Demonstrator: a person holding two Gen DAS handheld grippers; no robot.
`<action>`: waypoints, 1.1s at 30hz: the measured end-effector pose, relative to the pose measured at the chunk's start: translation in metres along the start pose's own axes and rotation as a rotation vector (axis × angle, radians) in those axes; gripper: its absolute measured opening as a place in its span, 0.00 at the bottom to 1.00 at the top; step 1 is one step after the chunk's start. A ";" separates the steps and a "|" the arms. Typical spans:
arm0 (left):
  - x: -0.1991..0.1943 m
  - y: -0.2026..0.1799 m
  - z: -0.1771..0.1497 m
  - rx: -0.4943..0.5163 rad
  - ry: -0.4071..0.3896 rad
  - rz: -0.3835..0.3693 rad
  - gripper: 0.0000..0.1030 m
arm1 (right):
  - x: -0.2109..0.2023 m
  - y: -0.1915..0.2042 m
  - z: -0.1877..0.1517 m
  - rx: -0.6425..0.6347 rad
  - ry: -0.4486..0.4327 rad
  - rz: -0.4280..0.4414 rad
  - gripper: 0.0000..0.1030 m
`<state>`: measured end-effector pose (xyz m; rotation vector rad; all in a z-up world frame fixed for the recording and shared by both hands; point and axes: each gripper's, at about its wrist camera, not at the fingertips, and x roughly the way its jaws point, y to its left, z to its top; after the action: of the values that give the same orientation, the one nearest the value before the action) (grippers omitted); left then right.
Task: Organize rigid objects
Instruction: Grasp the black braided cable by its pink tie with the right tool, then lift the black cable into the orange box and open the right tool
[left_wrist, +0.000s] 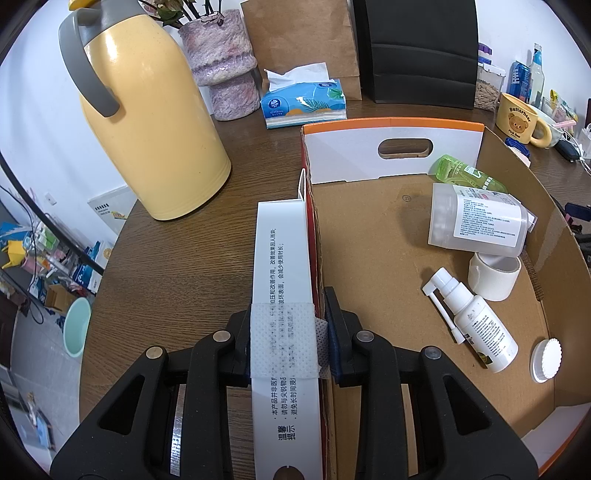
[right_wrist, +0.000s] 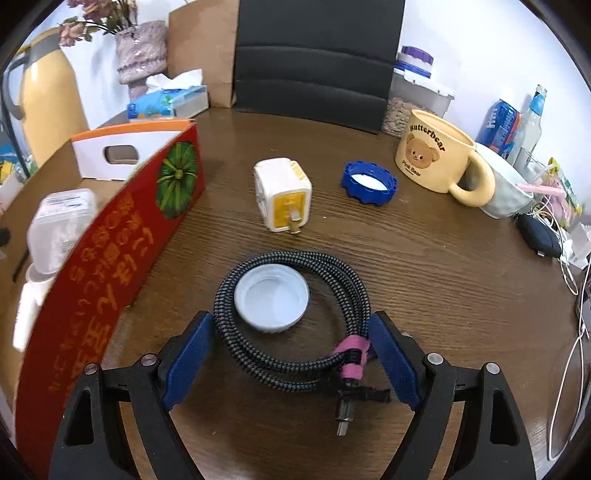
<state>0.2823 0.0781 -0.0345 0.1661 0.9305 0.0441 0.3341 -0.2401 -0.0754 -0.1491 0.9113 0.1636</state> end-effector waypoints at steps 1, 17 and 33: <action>0.000 0.000 0.000 0.000 0.000 0.000 0.24 | 0.001 -0.001 0.001 0.005 -0.001 -0.005 0.87; 0.000 0.000 0.000 0.000 0.000 0.000 0.24 | 0.027 -0.021 0.009 0.096 0.012 0.025 1.00; 0.000 0.001 0.002 0.002 0.006 0.004 0.24 | -0.001 -0.007 -0.001 0.094 -0.064 -0.042 0.91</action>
<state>0.2837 0.0783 -0.0329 0.1702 0.9360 0.0477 0.3339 -0.2475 -0.0748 -0.0754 0.8495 0.0864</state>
